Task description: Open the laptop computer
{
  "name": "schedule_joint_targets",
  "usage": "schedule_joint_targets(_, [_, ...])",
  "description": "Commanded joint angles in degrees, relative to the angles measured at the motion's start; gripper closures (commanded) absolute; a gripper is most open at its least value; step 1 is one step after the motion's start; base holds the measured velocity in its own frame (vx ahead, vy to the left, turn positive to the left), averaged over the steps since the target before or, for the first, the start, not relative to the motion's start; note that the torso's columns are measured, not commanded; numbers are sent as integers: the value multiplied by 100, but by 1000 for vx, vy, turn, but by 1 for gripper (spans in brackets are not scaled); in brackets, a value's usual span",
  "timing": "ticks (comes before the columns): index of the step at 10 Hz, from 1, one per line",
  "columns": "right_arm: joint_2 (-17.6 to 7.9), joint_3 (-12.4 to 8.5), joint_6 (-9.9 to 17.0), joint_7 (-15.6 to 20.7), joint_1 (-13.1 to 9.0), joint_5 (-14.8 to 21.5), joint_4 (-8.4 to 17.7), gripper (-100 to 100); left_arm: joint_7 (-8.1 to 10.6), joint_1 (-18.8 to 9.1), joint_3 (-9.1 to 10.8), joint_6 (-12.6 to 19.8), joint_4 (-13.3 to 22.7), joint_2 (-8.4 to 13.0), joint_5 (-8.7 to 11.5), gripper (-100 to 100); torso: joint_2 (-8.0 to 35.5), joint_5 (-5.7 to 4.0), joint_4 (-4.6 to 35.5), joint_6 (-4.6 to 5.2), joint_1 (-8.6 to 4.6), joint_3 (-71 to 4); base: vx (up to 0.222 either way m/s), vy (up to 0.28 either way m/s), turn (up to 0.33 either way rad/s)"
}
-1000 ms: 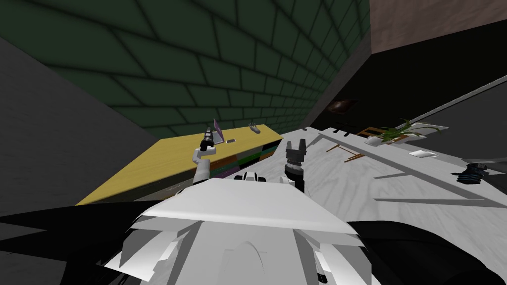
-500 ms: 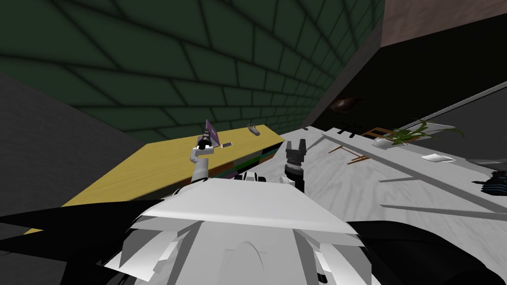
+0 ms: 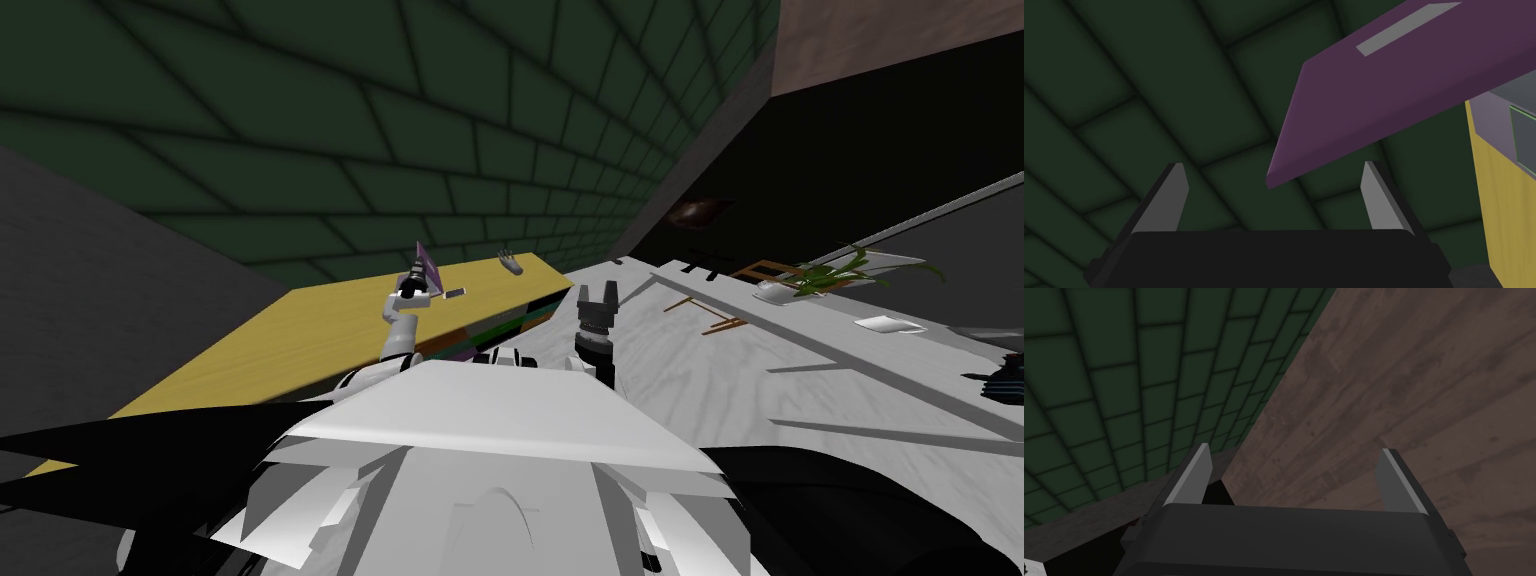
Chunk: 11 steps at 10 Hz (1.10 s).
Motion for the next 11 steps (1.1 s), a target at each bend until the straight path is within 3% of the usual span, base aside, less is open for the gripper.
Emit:
schedule_joint_targets(1, [-1,-1,0,0,0,0,0,0,135,-183,-172,-303,452,330,180,-100,-7,10,-4,-3,27,-4,6,-54,17])
schedule_joint_targets(3, [-1,-1,0,0,1,0,0,0,135,-183,-172,-303,763,403,180,-100,-12,5,-4,1,12,-7,8,-37,11])
schedule_joint_targets(4, [-1,-1,0,0,0,0,0,0,250,-338,-319,-556,980,701,335,-100,-10,8,-5,-1,17,-6,6,-62,9])
schedule_joint_targets(7, [-1,-1,0,0,0,0,0,0,250,-338,-319,-556,1350,727,335,-100,-8,11,-7,3,17,-4,6,-32,7])
schedule_joint_targets(8, [-1,-1,0,0,0,0,0,0,365,-493,-467,-809,1589,1007,490,-100,-9,12,-7,0,25,-6,-2,-40,16])
schedule_joint_targets(10, [-1,-1,0,0,1,0,0,0,365,-493,-467,-809,1854,1051,490,-100,-8,3,-4,-2,2,-5,10,-45,7])
schedule_joint_targets(11, [-1,-1,0,0,0,0,0,0,479,-648,-614,-1062,2029,1323,645,-100,-7,6,-4,-3,9,-4,10,-67,22])
